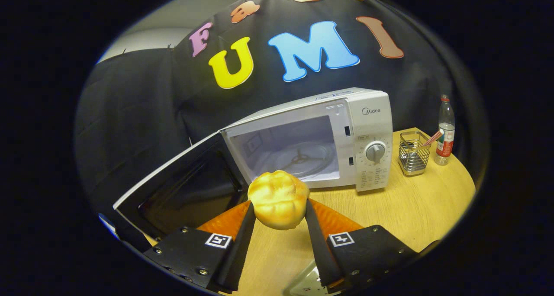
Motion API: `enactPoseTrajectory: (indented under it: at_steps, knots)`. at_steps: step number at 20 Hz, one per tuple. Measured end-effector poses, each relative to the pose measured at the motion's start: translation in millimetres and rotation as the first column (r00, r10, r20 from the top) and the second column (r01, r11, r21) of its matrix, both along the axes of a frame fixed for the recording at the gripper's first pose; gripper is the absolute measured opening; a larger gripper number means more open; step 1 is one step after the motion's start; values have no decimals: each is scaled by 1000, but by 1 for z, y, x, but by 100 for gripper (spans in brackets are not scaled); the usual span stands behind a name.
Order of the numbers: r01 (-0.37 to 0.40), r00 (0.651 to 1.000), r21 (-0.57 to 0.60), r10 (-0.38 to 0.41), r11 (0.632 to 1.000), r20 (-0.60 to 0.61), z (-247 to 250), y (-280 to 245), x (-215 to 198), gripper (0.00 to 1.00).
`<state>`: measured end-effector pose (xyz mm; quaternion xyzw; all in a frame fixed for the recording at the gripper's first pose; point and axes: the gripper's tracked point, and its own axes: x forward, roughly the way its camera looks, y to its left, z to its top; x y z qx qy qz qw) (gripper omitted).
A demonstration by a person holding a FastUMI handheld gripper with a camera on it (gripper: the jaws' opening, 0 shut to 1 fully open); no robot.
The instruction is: Open the microwave, put the food inside, and close the microwave door.
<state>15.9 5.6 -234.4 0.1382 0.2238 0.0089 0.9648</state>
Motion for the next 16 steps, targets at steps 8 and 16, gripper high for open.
enactPoseTrajectory:
  at_steps: [8, 16]
  knots:
    - [167, 982, 52, -171, 985, 82, -14, -4, 103, 67]
    - [293, 950, 6, -292, 956, 114, -49, -15, 175, 67]
